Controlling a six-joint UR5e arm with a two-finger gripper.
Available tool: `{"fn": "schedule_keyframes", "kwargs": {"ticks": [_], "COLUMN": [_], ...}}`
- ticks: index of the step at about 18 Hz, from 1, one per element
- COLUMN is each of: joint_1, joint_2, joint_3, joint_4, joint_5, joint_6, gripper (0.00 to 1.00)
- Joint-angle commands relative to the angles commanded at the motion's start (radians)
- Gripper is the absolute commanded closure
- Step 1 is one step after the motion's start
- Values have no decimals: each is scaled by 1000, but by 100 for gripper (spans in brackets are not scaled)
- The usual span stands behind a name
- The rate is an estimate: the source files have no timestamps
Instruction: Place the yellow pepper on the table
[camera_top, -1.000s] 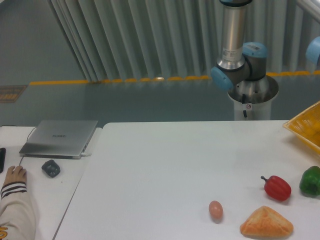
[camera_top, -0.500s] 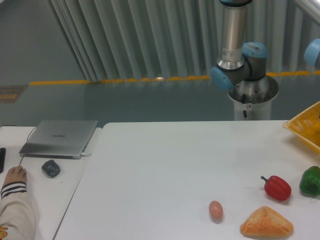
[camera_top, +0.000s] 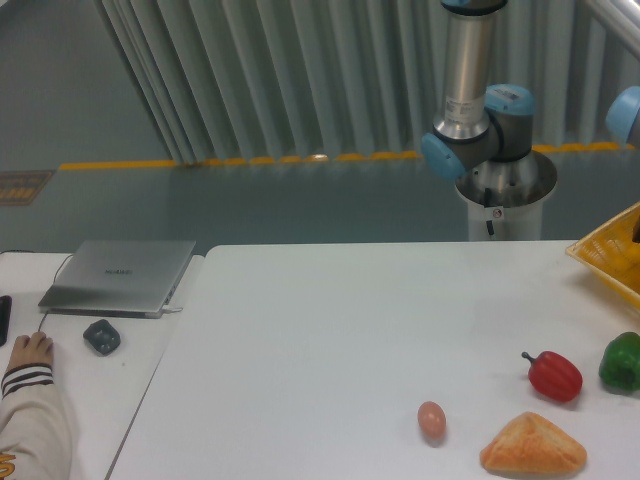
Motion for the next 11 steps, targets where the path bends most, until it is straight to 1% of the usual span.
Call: {"fn": "schedule_keyframes", "kwargs": {"ticks": [3,4,5,6,7,8,9,11], "joint_1": [0,-2,-2,-2,0,3,3,5], "joint_2": [0,0,0,0,0,0,0,0], "joint_3": [2,2,3,5,5,6,8,8], "joint_4": [0,0,0,0,2,0,0,0], "joint_5": [3,8,14,20,23,23,23,23], "joint_6": [-5,-11,-15,-17,-17,-5,-5,-5], "gripper": [0,2,8,12,27,66,68,70]}}
